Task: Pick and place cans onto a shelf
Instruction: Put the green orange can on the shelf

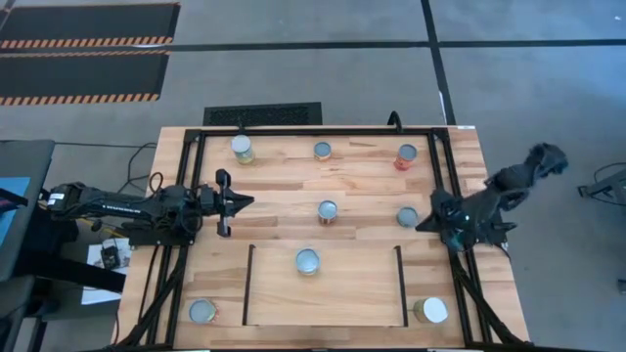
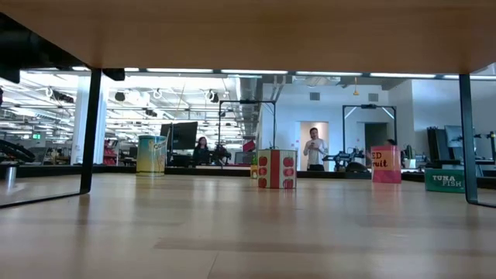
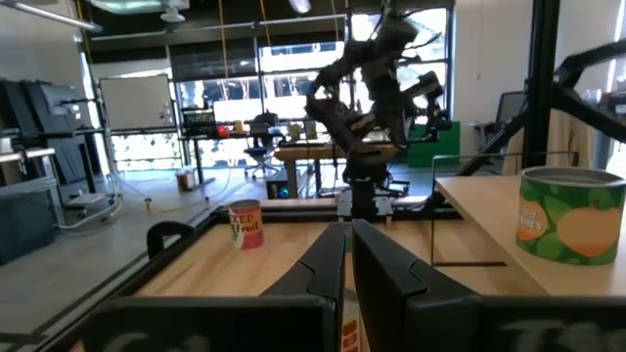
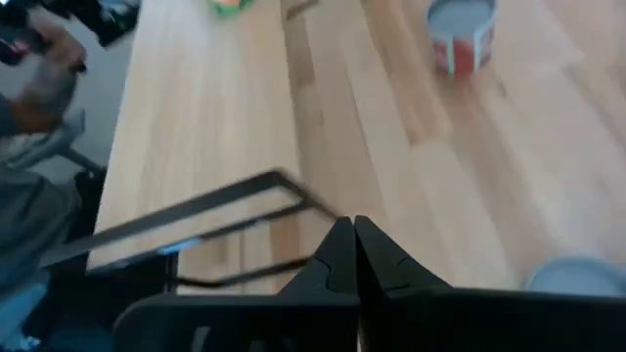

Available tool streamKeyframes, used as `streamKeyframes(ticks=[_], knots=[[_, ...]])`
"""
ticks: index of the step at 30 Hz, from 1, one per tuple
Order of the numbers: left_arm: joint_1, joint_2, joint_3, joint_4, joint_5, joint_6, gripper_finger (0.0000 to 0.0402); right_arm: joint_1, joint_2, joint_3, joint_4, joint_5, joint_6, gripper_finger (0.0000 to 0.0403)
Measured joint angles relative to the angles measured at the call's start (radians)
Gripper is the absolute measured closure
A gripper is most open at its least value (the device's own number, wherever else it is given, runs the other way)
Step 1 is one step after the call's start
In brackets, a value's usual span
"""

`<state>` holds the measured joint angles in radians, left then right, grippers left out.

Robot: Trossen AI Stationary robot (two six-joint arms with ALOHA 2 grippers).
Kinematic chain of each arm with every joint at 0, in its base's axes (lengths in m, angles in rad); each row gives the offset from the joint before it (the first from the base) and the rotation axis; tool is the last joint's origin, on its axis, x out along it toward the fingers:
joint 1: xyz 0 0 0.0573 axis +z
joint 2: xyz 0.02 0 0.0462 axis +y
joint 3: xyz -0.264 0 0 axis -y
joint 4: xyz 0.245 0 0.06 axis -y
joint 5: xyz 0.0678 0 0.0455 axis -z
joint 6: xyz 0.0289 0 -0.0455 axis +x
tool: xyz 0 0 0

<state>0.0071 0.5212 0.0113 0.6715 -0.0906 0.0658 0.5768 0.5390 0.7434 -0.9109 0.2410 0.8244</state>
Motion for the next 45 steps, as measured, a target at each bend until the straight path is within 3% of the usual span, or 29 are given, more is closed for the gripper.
streamKeyframes(ticks=[14, 18, 23, 28, 35, 45], knots=[[0.0, 0.0, 0.0, -0.011, 0.004, -0.019, 0.0388, 0.696, 0.397, 0.084, -0.133, 0.198, 0.911, 0.0402], [0.0, 0.0, 0.0, -0.011, 0.007, -0.041, 0.0388, 0.786, 0.532, 0.137, -0.124, 0.173, 1.107, 0.0398], [0.0, 0.0, 0.0, -0.011, 0.007, -0.052, 0.0388, 0.785, 0.679, 0.228, -0.15, 0.123, 1.212, 0.0354], [0.0, 0.0, 0.0, -0.011, 0.006, -0.071, 0.0388, 0.716, 0.757, 0.262, -0.148, 0.011, 1.146, 0.0302], [0.0, 0.0, -0.001, -0.011, 0.006, -0.08, 0.0388, 0.599, 0.8, 0.293, -0.11, -0.1, 0.917, 0.0239], [0.0, 0.0, -0.001, -0.045, 0.005, -0.077, 0.0388, 0.507, 0.855, 0.294, -0.103, -0.175, 0.684, 0.025]])
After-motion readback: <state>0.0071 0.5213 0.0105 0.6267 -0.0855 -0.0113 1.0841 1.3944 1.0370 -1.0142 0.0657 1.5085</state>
